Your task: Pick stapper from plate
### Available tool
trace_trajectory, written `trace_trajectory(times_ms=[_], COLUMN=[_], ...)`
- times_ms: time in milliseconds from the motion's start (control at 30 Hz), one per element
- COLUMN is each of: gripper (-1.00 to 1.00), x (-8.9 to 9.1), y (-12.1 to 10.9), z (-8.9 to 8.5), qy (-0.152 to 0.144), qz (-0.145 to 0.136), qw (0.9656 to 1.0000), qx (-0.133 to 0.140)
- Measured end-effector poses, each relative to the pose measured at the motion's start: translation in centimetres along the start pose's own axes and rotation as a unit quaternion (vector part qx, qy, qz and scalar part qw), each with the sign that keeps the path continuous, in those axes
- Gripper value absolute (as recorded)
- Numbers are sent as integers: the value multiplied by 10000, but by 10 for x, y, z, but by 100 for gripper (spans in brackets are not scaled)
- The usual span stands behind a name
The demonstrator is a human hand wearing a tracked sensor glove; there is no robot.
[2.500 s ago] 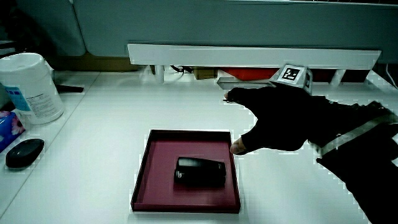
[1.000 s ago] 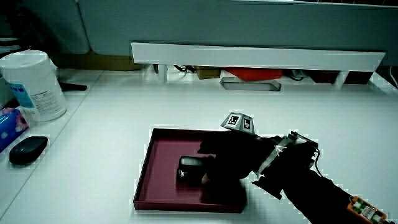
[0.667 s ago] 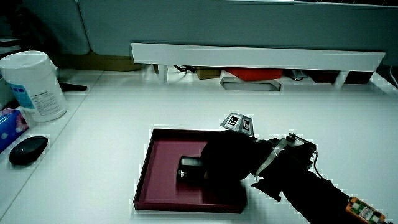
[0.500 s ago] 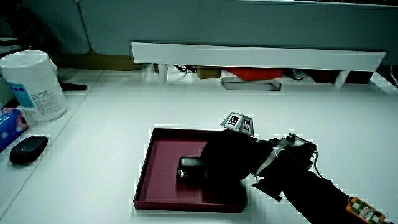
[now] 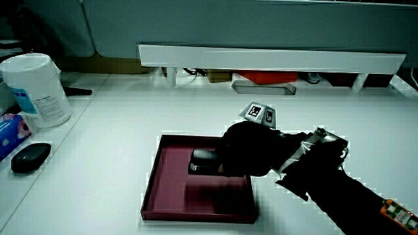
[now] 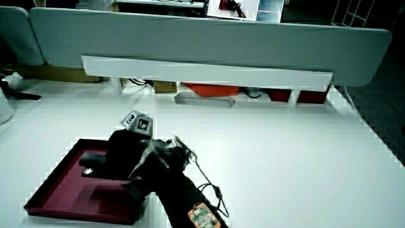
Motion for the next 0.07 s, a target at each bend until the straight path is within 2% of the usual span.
trace_trajectory(times_ms=[33, 67], gripper=[100, 100], x=[1, -5], y=[-3, -10], z=[6, 17], qy=[-108, 279], qz=[-24, 236], qw=[9999, 9993], qx=[35, 78])
